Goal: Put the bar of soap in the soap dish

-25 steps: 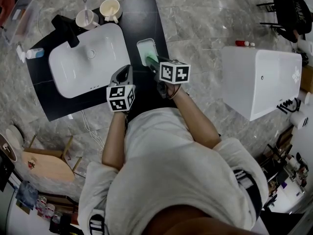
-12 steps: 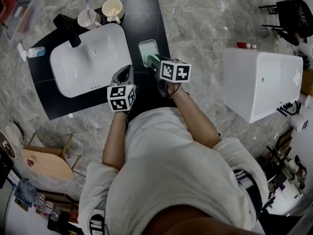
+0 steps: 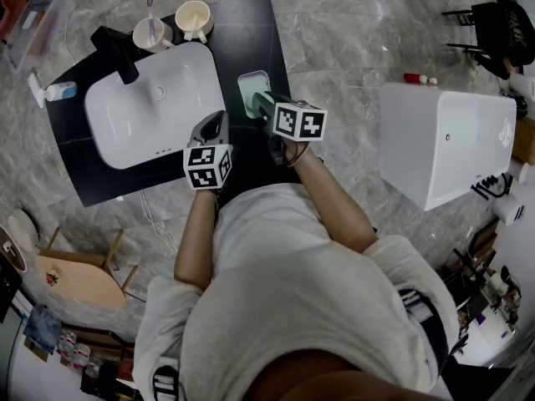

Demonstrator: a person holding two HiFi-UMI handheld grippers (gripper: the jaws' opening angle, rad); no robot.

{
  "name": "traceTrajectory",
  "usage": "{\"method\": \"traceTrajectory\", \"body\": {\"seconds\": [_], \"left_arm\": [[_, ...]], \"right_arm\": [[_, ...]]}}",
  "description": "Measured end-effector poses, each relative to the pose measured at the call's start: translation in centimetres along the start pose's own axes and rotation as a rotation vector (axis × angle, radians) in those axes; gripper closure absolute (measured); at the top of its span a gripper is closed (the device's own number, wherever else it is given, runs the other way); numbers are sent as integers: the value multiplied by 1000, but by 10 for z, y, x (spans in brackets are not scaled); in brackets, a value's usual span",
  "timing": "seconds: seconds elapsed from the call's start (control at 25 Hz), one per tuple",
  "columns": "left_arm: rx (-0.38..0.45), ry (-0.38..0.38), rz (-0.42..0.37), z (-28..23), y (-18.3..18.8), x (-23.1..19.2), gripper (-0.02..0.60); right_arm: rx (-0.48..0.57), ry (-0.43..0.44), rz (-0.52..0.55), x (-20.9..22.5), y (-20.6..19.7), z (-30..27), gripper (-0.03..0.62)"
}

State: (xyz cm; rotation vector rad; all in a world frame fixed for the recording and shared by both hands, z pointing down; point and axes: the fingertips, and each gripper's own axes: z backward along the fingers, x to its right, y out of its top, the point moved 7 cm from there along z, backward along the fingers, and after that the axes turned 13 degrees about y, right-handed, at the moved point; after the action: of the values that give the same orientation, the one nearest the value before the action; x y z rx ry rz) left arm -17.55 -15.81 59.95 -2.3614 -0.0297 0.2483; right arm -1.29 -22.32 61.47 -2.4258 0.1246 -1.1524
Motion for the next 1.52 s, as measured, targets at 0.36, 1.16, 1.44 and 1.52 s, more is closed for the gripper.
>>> {"method": "traceTrajectory", "body": {"seconds": [0.36,1.16,1.44,1.52], "left_arm": [[-4,5,9,-7,8,-10,565],[-24,5,18,-16,7,-16,565],[-26,3,15,-10,1,-12,565],[-26,1,14,-9,-1,-11,565]], "right_arm": [[2,-18,-2,1,13,-9,471],[2,-69,48,0,22,-15,470],[-22,-70,88,-6,12,-11,464],[-29,-69,103,-8,10,-10,462]]}}
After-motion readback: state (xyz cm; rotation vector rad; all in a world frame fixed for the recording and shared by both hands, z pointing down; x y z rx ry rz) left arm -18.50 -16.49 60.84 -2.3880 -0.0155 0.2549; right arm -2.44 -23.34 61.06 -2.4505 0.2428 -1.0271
